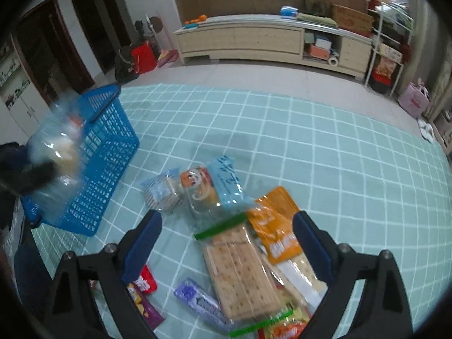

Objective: Organize snacks
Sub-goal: 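Carry the clear bread bag into the blue basket and open the left tool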

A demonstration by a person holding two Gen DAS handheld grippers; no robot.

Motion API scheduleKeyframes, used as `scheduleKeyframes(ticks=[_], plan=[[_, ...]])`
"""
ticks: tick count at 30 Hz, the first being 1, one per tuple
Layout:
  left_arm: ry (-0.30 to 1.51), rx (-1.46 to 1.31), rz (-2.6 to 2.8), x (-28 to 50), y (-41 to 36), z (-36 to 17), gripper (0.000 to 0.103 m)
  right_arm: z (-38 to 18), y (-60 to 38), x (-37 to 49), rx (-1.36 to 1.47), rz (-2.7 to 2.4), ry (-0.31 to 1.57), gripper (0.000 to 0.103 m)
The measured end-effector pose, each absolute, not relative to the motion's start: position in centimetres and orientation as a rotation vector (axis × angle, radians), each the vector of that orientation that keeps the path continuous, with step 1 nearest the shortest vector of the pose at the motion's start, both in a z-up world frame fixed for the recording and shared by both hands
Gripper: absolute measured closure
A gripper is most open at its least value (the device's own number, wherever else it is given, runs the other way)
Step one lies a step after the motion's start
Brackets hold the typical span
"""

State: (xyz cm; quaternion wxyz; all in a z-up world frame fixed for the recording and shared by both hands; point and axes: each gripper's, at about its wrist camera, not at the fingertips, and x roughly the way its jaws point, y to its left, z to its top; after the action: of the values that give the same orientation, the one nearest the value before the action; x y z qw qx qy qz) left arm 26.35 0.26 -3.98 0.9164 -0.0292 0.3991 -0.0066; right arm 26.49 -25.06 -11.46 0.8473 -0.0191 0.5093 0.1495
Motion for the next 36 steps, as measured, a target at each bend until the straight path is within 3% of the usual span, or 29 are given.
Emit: scheduleKeyframes(ticks=[7, 16, 26, 36], plan=[[0.811, -0.071, 0.128, 26.1, 5.9, -3.5, 0.041, -14.8, -23.6, 28.1, -0.053, 0.326, 1.126, 0.007], [0.927, -0.13, 0.182, 29.1, 12.2, -5.4, 0.041, -17.1, -21.9, 30.0, -0.075, 0.299, 1.171, 0.008], [1.085, -0.044, 0.169, 33.1, 14.3, -8.5, 0.04, -18.3, -21.4, 32.0, -0.1, 0.317, 1.217, 0.022], [1.118, -0.082, 0.16, 35.5, 15.6, -9.7, 0.035, -18.3, -21.0, 31.6, -0.118, 0.333, 1.205, 0.032]])
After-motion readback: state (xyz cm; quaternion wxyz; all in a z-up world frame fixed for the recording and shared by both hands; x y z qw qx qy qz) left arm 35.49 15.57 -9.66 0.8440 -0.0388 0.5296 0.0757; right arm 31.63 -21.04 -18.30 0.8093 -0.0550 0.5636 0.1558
